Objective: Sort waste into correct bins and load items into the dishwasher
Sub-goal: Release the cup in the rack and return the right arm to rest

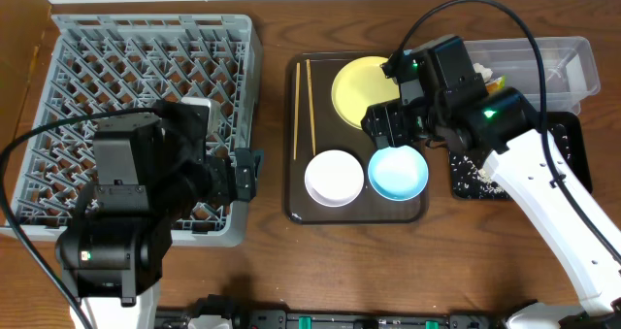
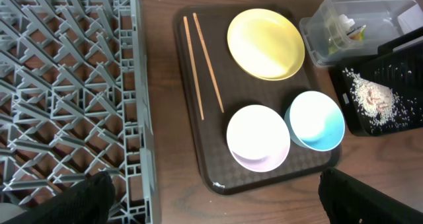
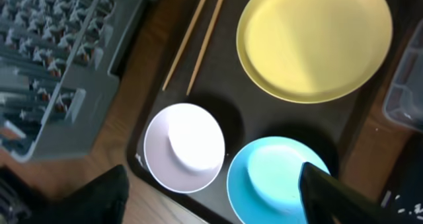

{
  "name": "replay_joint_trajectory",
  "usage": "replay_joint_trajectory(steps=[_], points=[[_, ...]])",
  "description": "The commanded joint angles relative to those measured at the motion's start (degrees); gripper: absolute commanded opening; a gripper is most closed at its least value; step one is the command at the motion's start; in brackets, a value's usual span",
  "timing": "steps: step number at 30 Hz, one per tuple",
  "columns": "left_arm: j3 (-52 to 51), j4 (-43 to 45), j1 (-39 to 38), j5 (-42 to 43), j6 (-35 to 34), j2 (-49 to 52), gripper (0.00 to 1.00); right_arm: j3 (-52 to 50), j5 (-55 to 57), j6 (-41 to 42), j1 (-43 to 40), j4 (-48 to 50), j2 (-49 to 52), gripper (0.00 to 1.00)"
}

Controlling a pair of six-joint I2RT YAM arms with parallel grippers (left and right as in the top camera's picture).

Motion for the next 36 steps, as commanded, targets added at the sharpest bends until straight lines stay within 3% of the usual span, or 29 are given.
replay_joint_trajectory(steps=[1, 2, 16, 23, 26, 31, 36], points=[[0.94, -0.13, -0.2, -0.72, 1.14, 0.0, 0.99, 0.28, 1.29, 0.61, 0.46, 0.24, 0.59, 0.88], [0.94, -0.15, -0.2, -0.72, 1.14, 0.0, 0.99, 0.28, 0.96, 0.61, 0.46, 0.22, 0.59, 0.99], [0.94, -0.15, -0.2, -0.72, 1.14, 0.0, 0.98, 0.28, 0.2, 0.31, 0.44, -0.66, 0.59, 0.99], [0.94, -0.13, -0.2, -0.72, 1.14, 0.0, 0.98, 0.31, 1.49, -3.78, -2.91, -7.58, -1.25, 0.99], [0.94, -0.13, -0.2, -0.72, 1.14, 0.0, 0.98, 0.2, 1.51, -9.55, -4.94, -6.75, -3.96, 0.99], [0.94, -0.13, -0.2, -0.72, 1.14, 0.0, 0.98, -4.83, 7.67, -18.93, -5.25, 2.16, -13.79, 0.99], [0.94, -0.13, -0.2, -0.72, 1.14, 0.0, 0.98, -21.94, 10.93, -20.28, -5.88, 21.07, -28.48, 0.99]])
